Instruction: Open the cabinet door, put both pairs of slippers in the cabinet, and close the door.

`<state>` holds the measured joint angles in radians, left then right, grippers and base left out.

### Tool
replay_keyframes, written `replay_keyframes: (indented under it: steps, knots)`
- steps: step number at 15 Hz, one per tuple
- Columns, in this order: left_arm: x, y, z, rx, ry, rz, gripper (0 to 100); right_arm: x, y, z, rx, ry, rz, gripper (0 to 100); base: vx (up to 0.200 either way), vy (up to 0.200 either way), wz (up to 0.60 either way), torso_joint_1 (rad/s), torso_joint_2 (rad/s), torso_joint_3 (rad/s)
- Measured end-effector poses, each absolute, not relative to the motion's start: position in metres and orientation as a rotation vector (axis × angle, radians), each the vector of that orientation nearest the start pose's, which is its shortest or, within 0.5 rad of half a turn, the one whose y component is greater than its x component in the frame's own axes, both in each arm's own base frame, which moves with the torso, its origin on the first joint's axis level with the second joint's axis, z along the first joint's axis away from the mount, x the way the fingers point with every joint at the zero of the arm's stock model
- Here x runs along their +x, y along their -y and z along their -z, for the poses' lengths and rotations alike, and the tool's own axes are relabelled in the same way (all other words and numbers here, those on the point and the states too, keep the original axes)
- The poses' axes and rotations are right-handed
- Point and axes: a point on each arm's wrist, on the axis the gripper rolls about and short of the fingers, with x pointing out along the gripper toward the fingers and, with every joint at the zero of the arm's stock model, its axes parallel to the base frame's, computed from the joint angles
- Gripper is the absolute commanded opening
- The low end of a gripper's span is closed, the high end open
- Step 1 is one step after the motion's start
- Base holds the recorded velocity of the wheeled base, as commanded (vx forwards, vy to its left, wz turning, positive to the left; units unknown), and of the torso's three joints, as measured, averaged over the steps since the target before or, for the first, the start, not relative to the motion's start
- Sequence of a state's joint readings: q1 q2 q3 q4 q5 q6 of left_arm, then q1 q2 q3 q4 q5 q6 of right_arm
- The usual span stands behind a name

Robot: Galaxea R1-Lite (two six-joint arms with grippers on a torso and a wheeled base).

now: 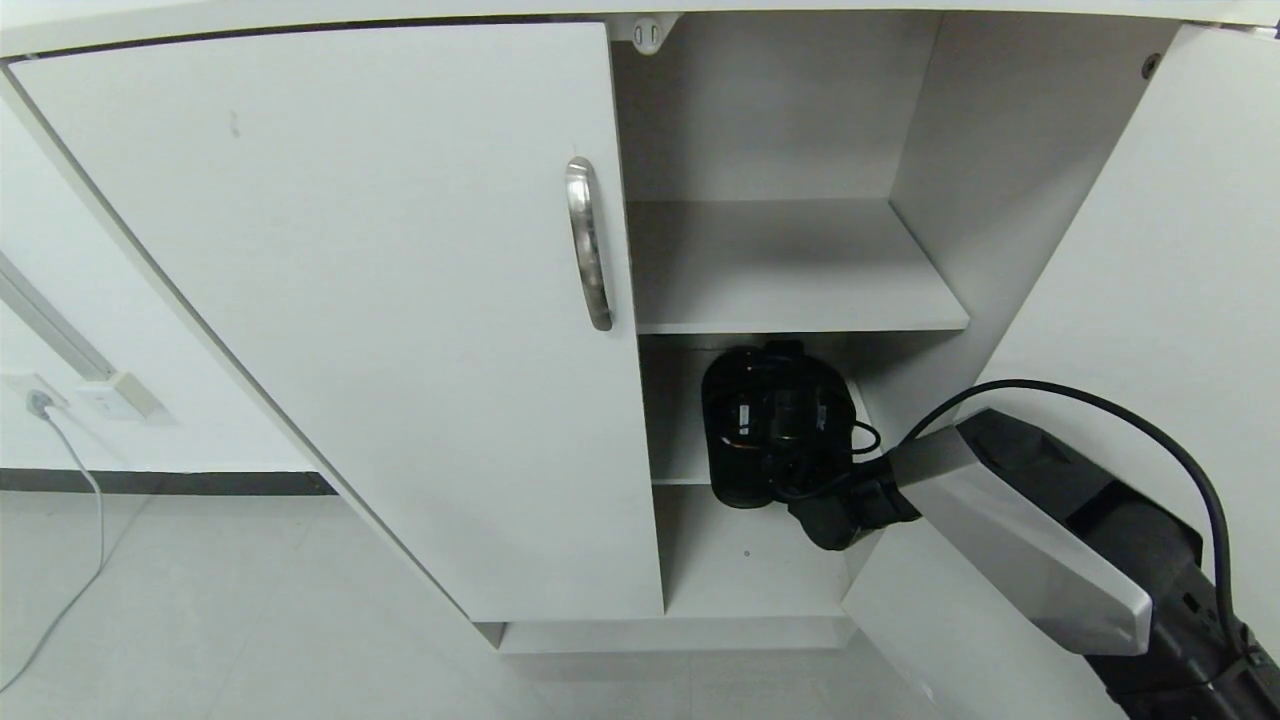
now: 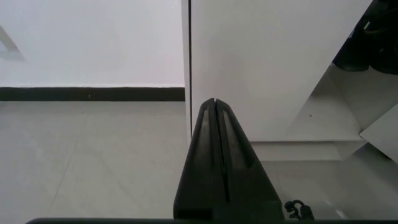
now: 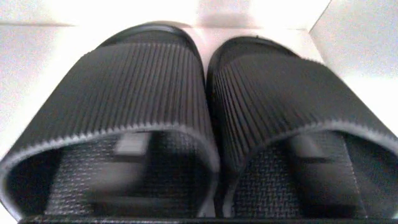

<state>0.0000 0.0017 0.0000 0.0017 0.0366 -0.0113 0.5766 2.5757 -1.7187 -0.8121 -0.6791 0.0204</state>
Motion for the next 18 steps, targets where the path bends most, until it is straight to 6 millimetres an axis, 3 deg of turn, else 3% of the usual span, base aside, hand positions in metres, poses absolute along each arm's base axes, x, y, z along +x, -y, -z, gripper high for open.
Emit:
replay_keyframes:
  steps: [5,8,14,18]
  knots:
    - [-0.023,-0.001,-0.075,-0.01,-0.003,-0.037,0,0.418,-0.268,-0.076,-0.035,-0.077,0.08,100,0.0,0.0,0.0,0.0,0.0,0.0]
    - [-0.023,-0.001,-0.075,-0.009,-0.003,-0.034,0,0.384,-0.261,-0.085,-0.037,-0.079,0.056,100,0.0,0.0,0.0,0.0,0.0,0.0]
    - [-0.023,-0.001,-0.075,-0.01,-0.003,-0.033,0,0.297,-0.246,-0.086,-0.028,-0.046,-0.041,100,0.0,0.0,0.0,0.0,0.0,0.0]
    - [-0.023,-0.001,-0.075,-0.01,-0.003,-0.033,0,0.279,-0.246,-0.088,-0.042,-0.049,-0.074,100,-0.05,0.0,0.0,-0.001,0.0,-0.001]
